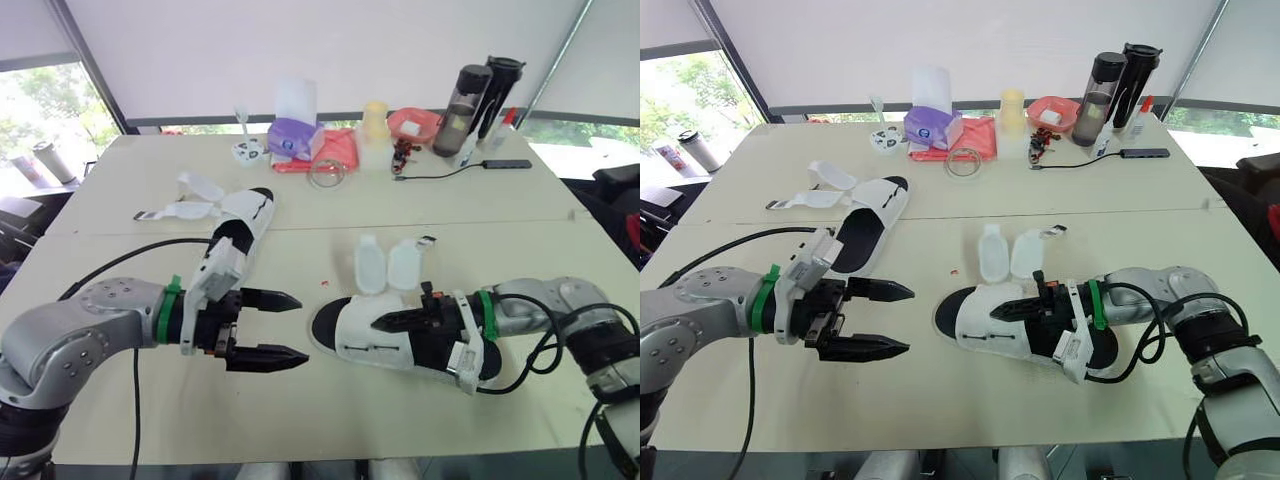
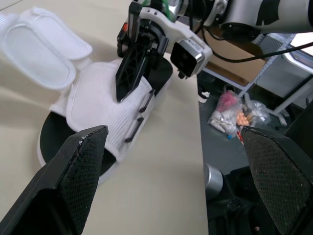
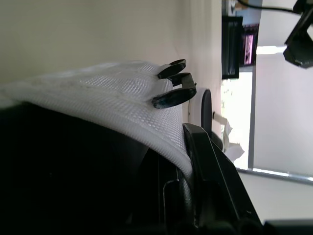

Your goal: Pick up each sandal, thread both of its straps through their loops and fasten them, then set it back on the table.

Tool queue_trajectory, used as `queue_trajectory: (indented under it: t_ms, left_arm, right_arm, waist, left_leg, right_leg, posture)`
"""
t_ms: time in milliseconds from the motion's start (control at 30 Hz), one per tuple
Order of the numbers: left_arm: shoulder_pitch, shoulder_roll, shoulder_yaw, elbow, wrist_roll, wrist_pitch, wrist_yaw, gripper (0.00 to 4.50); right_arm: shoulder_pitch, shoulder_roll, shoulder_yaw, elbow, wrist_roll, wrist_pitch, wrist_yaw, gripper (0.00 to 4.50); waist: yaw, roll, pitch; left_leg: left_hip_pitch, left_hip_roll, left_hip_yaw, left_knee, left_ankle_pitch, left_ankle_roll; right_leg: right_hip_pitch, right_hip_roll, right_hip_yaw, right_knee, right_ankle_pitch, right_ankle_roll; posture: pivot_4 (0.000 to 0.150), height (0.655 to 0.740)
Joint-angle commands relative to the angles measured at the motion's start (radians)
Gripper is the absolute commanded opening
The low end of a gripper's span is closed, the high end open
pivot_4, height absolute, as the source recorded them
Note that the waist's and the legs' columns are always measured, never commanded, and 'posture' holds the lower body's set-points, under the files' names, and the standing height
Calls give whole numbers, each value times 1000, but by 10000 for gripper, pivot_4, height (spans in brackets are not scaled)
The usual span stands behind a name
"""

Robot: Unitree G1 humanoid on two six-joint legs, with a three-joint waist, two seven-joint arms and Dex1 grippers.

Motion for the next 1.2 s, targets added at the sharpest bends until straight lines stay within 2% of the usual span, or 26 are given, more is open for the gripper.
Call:
queue_trajectory:
  t_ms: [33,400,500,700,733,933,1067,1167,1200]
  left_arm:
    - [14,12,26,-33,-14,-9,3,45000]
    - [37,-16,-8,-46,9,-24,12,45000]
    - [45,-22,-17,-41,19,-31,8,45000]
    - [72,-24,-47,10,85,-69,-33,45000]
    - [68,-31,-53,20,97,-77,-34,45000]
    - [53,-67,-69,64,146,-116,-30,45000]
    - [42,-102,-92,130,222,-176,-40,45000]
    - [29,-112,-98,177,258,-206,-60,36997]
    - [23,-113,-100,192,266,-213,-69,31953]
  right_arm:
    - [-26,18,-45,12,-33,-39,-50,259]
    - [-29,26,-70,36,-102,-82,-112,259]
    - [-50,20,-36,71,-82,-78,-102,10424]
    - [-47,-4,-23,68,-9,-68,-84,41176]
    - [-33,-5,-45,51,-6,-61,-91,44816]
    - [58,-55,-120,-32,59,25,-88,44816]
    - [208,-122,-232,-159,183,138,-88,44816]
    - [370,-159,-325,-326,282,248,-54,45000]
    - [434,-168,-366,-378,306,287,-42,45000]
  waist:
    - [2,0,0]
    - [2,0,0]
    - [1,0,0]
    - [2,0,0]
    - [2,0,0]
    - [6,0,0]
    - [9,0,0]
    - [6,0,0]
    - [6,0,0]
  left_leg:
    - [0,1,1,0,0,0]
    - [1,3,3,0,0,-1]
    - [1,4,3,0,0,-1]
    - [3,7,4,0,1,-1]
    - [3,7,4,0,1,-1]
    - [3,7,5,0,1,-1]
    - [3,7,5,0,1,-1]
    - [3,7,5,0,0,-1]
    - [3,7,5,0,0,-1]
  right_leg:
    - [0,1,0,0,0,-1]
    - [0,3,2,0,2,-3]
    - [0,4,2,0,2,-3]
    - [1,6,3,0,3,-5]
    - [1,6,3,0,3,-6]
    - [1,6,3,0,3,-6]
    - [2,6,3,0,3,-6]
    - [1,6,3,0,3,-6]
    - [1,6,3,0,3,-6]
  posture:
    - [1500,7400]
    - [1500,7400]
    - [1500,7400]
    - [1500,7400]
    - [1500,7400]
    - [1500,7400]
    - [1500,7400]
    - [1500,7400]
    - [1500,7400]
